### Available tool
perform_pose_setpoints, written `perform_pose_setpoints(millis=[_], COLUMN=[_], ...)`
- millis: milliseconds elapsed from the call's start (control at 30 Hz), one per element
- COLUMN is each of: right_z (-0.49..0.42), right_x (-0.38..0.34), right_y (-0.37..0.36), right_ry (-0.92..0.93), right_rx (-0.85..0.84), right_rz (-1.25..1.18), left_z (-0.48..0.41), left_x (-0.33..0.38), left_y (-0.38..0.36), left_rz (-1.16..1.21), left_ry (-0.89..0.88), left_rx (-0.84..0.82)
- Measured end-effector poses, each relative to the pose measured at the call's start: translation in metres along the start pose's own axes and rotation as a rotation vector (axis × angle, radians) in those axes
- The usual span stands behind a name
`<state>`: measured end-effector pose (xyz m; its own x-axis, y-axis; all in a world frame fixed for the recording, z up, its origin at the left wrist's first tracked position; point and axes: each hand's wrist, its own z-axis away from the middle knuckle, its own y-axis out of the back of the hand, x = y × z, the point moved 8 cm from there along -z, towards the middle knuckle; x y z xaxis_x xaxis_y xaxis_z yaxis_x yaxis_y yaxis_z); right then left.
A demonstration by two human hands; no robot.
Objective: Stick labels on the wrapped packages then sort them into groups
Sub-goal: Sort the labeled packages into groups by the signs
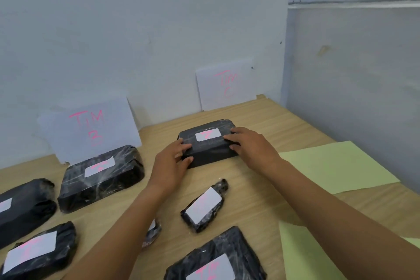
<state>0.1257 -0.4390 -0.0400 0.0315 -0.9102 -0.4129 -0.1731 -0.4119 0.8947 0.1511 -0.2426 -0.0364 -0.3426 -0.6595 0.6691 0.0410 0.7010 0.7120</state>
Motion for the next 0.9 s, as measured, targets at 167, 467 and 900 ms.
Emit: perform_pose_setpoints(millis=[167, 467, 900], right_z=[-0.016, -0.05, -0.074], right_x=[0.056, 0.116, 0.132], right_y=[0.013, 0.023, 0.019], right_ry=[-0.109, -0.189, -0.188], right_rx=[0.068, 0.158, 0.1], right_rz=[-0.109, -0.191, -0.089], left_z=[-0.029, -0.089, -0.145], left_x=[0.021, 0.033, 0.034], left_y=[-0.038, -0.08, -0.103], left_rz=[0.088, 0.101, 0.118], left_ry=[0.005, -0.031, -0.042], left_rx=[-0.06, -0.089, -0.096])
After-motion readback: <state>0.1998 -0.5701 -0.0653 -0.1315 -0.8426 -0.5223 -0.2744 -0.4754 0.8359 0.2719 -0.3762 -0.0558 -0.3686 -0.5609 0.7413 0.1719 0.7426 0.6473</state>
